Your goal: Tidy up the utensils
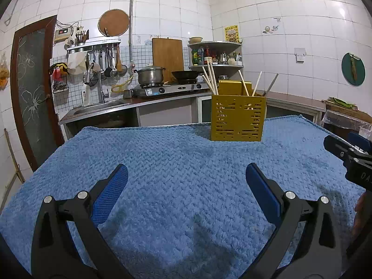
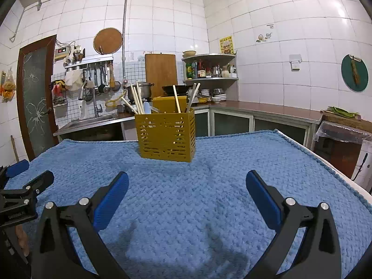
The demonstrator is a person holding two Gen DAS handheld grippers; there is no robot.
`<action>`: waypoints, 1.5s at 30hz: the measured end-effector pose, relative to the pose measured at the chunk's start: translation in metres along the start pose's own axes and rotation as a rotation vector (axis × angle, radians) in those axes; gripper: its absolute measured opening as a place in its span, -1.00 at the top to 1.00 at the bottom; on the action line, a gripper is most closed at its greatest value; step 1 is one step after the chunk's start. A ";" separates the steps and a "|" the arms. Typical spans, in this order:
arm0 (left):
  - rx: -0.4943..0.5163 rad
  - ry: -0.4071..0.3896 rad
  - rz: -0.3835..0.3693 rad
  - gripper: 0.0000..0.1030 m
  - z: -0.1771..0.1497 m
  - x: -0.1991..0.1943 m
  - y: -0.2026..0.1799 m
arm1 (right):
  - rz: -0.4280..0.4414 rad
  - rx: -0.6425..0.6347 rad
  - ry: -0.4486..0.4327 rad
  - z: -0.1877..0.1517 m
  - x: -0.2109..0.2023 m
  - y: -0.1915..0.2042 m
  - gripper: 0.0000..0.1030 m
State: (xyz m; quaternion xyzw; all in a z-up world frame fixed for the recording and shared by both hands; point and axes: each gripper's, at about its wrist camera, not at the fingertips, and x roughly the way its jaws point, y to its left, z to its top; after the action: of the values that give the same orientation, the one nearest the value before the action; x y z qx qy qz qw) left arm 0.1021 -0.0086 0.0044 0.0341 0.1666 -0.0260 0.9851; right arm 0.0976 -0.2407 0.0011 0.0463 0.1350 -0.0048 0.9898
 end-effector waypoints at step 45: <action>0.009 0.009 0.003 -0.90 0.000 0.003 0.000 | -0.011 -0.004 -0.012 0.000 -0.004 0.002 -0.91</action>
State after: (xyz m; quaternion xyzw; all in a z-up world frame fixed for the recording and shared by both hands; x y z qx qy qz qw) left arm 0.1049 -0.0086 0.0033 0.0388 0.1707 -0.0251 0.9842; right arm 0.0943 -0.2383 0.0024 0.0436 0.1295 -0.0101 0.9906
